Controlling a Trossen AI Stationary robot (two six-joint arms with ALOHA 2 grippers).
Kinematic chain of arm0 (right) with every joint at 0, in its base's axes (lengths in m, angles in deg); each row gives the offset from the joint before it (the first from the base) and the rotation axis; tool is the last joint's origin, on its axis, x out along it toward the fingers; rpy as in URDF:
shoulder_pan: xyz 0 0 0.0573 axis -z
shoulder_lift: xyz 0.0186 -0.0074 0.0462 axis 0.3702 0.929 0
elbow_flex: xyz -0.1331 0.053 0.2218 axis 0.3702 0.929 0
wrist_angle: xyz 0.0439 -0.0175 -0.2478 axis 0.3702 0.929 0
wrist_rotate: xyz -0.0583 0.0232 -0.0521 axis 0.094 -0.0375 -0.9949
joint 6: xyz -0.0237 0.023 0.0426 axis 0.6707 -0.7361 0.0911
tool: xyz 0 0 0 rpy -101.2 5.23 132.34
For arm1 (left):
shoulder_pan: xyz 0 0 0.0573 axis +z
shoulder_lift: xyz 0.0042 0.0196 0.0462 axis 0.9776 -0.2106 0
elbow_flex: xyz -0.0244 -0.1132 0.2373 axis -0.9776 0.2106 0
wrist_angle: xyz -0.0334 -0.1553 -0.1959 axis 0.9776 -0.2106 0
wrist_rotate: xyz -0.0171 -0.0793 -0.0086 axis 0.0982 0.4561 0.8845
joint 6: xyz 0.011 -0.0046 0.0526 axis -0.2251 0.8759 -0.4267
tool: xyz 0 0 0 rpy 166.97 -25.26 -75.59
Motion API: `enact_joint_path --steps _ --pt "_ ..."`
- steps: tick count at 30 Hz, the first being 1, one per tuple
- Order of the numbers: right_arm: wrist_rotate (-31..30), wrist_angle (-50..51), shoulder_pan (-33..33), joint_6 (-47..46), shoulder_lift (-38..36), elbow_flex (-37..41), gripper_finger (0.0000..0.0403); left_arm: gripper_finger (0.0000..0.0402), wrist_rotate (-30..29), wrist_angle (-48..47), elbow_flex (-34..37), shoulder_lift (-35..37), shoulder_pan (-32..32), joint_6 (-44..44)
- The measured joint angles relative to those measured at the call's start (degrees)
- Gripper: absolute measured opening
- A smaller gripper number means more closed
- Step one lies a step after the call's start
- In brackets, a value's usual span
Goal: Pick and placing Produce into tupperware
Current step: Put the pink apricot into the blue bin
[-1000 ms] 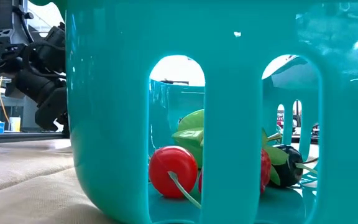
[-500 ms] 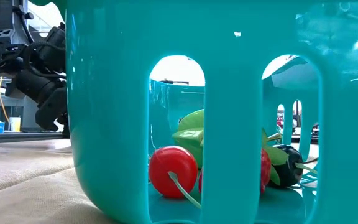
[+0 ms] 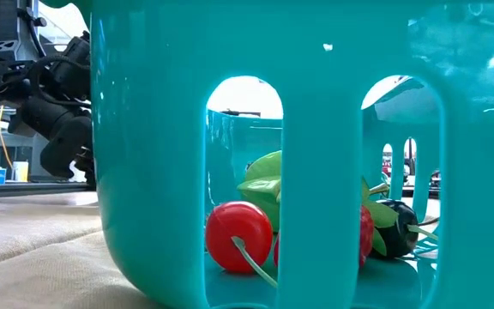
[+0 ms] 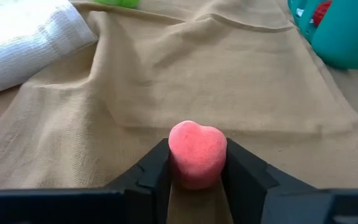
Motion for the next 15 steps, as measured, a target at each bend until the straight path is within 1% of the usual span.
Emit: enact_joint_path --steps 3,10,15 --pt "0.0 0.0 0.0 0.0 0.0 0.0 0.0126 0.0100 0.7 0.0 0.0 0.0 0.0 0.0" --pt "0.0 0.0 0.0 0.0 0.0 0.0 0.0126 0.0110 0.8 0.2 0.0 0.0 0.0 0.0" --pt "0.0 0.0 0.0 0.0 0.0 0.0 0.0126 0.0106 0.8 2.7 0.0 0.0 0.0 0.0"
